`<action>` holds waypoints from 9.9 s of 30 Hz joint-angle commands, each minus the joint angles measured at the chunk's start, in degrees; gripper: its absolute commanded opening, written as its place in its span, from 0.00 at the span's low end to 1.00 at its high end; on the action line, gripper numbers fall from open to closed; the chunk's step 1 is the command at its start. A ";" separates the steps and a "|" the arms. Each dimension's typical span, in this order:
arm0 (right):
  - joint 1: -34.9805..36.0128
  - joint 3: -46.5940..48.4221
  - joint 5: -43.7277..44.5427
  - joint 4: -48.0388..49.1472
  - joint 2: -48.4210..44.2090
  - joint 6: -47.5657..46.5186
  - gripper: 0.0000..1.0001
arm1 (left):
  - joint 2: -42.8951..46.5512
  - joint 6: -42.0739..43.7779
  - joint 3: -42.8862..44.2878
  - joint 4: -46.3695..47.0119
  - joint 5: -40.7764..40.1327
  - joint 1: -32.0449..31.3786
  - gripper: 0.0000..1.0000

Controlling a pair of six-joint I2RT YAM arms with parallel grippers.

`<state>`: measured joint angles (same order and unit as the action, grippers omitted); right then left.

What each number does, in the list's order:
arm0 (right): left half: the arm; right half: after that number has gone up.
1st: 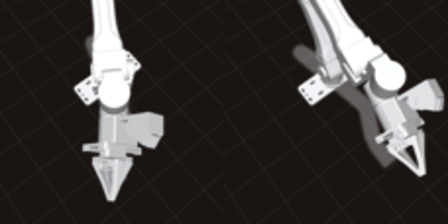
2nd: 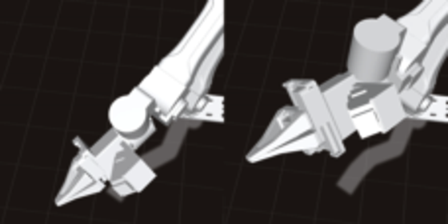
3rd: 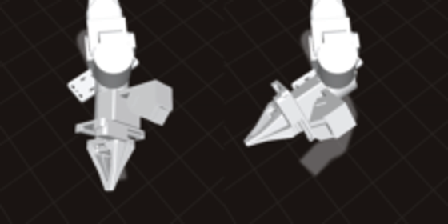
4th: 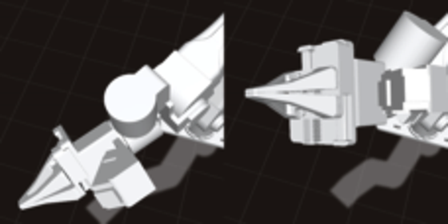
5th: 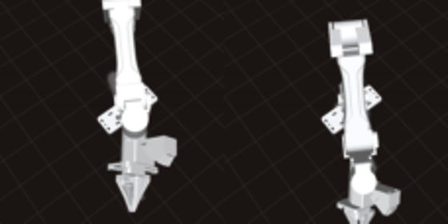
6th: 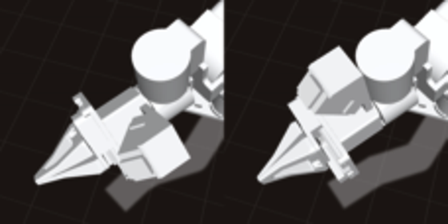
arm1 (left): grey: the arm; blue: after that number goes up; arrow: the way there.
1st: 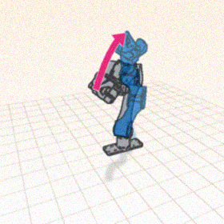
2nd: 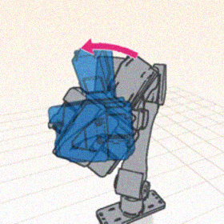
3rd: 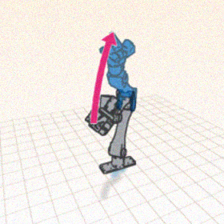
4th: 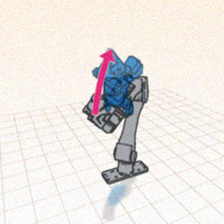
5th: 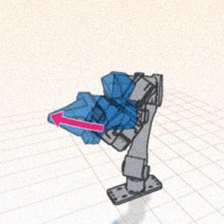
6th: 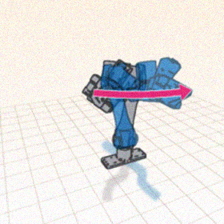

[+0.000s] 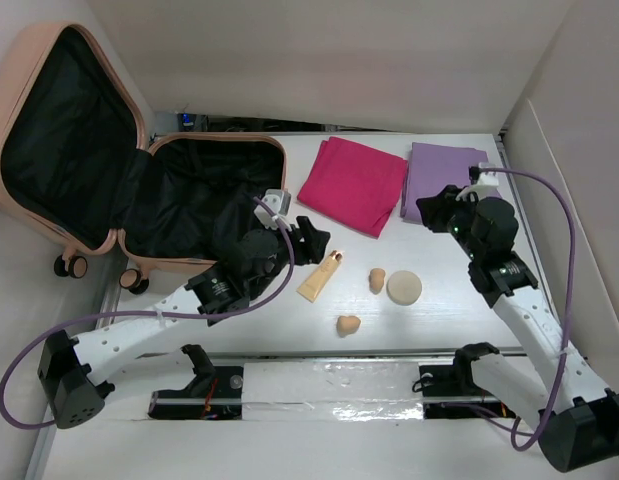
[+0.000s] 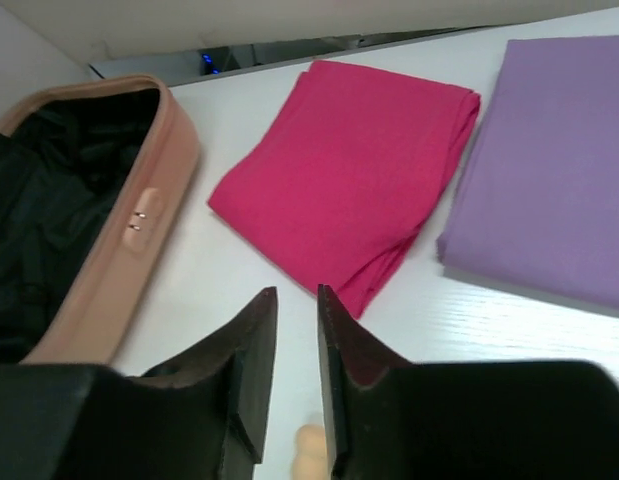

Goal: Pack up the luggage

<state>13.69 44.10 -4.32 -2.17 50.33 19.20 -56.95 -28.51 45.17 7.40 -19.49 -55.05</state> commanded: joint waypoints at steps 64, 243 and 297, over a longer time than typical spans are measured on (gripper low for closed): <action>9.51 -5.07 -0.43 3.67 -1.90 -1.62 0.49 | -18.56 4.17 19.26 -8.81 -11.72 23.64 0.36; 9.07 -5.25 18.56 -26.57 25.00 27.82 0.28 | 17.66 2.94 -28.64 24.86 2.43 -2.70 0.93; -2.53 -0.68 -3.58 9.91 6.98 9.72 0.63 | -45.06 -22.00 26.37 0.95 -8.39 8.36 0.71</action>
<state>11.27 43.66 -6.07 4.45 58.54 30.87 -98.50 -43.70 66.74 12.97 -30.22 -50.17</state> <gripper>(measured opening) 0.609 0.710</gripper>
